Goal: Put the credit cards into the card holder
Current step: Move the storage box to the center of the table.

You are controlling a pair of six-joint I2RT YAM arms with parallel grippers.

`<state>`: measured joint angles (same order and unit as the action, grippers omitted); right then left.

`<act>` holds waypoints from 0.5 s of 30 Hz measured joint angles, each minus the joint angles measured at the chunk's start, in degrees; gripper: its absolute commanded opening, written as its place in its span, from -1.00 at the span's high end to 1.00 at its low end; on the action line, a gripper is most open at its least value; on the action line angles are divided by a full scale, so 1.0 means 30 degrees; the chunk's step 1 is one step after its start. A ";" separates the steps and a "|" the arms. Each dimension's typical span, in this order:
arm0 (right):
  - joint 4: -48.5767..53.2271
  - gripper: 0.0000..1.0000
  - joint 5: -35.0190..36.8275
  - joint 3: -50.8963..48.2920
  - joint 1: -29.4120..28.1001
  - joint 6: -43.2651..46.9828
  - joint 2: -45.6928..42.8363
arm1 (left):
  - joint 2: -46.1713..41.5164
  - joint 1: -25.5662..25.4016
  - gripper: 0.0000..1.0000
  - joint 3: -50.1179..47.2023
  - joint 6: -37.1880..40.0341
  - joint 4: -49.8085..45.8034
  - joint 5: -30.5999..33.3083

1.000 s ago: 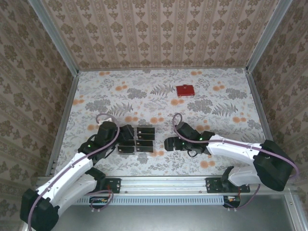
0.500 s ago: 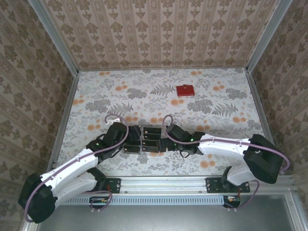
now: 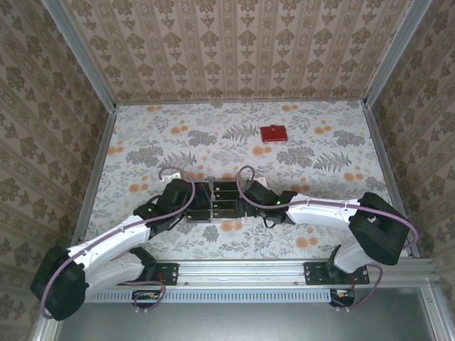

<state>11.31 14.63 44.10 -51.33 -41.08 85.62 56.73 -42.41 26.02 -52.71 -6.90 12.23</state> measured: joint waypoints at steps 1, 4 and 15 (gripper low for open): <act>-0.0007 -0.83 0.0073 0.0000 0.0189 0.0036 0.0000 | 0.0284 0.0000 -1.00 0.0138 0.0007 0.0189 -0.0058; -0.0022 -0.84 0.0313 0.0000 0.0809 0.0117 0.0000 | 0.1253 -0.0022 -0.99 0.0685 0.0102 0.0597 -0.0240; -0.0160 -0.85 0.0831 0.0000 0.4138 0.0903 0.0000 | 0.5945 -0.0554 -1.00 0.3854 0.1137 0.1974 -0.1494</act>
<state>10.83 17.12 44.10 -38.92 -38.37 85.62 74.56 -44.07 37.58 -49.30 -0.97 7.75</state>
